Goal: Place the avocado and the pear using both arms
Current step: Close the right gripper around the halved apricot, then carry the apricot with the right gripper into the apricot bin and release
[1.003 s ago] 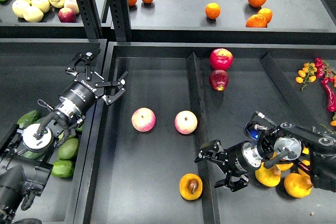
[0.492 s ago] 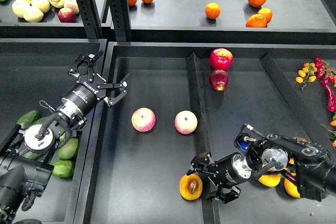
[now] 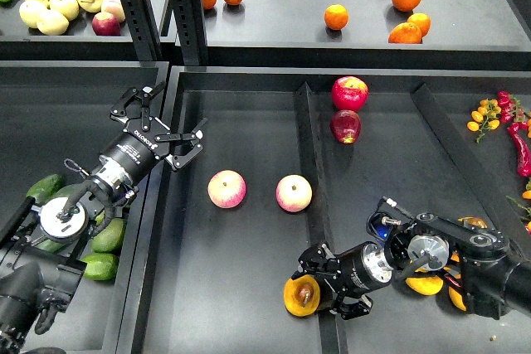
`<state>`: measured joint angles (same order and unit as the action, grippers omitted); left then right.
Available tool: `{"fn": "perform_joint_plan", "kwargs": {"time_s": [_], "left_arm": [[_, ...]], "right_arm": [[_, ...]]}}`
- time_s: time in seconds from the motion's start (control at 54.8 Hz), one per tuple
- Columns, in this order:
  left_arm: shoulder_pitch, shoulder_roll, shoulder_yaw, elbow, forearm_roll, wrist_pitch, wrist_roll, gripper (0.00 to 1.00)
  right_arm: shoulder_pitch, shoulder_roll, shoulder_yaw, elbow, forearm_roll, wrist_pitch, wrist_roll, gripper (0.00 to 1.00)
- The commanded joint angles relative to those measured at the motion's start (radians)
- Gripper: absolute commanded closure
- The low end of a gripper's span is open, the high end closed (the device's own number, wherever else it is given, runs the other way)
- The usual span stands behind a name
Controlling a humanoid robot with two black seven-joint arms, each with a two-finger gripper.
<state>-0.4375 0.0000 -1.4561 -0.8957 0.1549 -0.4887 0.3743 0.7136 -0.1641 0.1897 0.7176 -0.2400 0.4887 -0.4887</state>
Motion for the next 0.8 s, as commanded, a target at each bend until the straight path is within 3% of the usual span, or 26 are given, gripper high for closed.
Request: {"fn": "perform_joint_plan", "kwargs": {"time_s": [0.0, 0.128, 0.784], "left_arm": [[0.000, 0.000, 0.000, 0.000, 0.000, 0.000, 0.002, 0.01], [0.000, 0.000, 0.002, 0.000, 0.000, 0.000, 0.002, 0.01], [0.000, 0.000, 0.006, 0.001, 0.000, 0.000, 0.002, 0.01]], "right_arm": [[0.004, 0.000, -0.001, -0.007, 0.016, 0.000, 0.000, 0.37], [0.004, -0.003, -0.003, -0.007, 0.042, 0.000, 0.000, 0.49], [0.000, -0.018, 0.020, 0.008, 0.047, 0.000, 0.000, 0.75]]}}
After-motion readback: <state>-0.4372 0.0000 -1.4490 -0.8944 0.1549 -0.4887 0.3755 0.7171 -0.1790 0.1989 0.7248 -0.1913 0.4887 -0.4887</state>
